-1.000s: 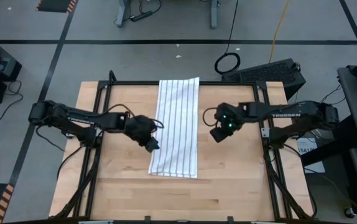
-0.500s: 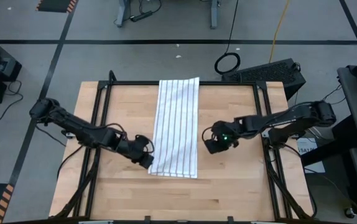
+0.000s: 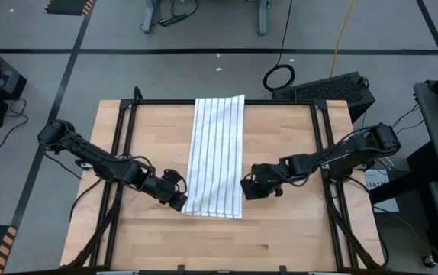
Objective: Roll towel into tight, uniform cylinder
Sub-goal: Fold the white brown kitchen towel
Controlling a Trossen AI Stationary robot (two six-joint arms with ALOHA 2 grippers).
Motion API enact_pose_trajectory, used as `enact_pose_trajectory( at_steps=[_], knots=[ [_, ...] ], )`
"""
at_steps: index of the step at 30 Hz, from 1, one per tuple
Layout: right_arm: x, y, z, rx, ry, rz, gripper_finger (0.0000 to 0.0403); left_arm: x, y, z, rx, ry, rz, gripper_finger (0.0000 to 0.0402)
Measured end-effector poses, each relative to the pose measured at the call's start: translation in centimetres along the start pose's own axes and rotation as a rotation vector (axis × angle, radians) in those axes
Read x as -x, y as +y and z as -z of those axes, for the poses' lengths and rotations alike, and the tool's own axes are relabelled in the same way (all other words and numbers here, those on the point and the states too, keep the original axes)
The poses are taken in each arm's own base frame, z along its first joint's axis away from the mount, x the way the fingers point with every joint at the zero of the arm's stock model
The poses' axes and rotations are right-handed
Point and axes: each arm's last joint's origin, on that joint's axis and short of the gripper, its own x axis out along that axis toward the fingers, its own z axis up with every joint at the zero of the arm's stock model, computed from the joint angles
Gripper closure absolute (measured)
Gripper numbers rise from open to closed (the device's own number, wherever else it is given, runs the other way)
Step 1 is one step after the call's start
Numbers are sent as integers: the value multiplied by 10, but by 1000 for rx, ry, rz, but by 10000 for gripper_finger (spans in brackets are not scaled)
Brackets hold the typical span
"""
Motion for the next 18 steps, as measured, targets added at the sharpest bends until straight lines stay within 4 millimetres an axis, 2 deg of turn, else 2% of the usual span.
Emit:
enact_pose_trajectory(
  at_steps=[6, 11, 14, 18],
  knots=[
    [-2, 5, 19, -95, -54, -28, 349, 0, 2, -1, -188, -83, -38, 322],
    [-5, 1, 41, -127, -3, -13, 305, 0, 1, 1, -222, -95, -36, 322],
    [-6, 0, 48, -145, -11, -6, 291, 0, 1, 6, -282, -82, -36, 322],
    [-6, -1, 49, -157, -108, -30, 287, 1, 0, 14, -318, -64, -29, 322]
  ],
)
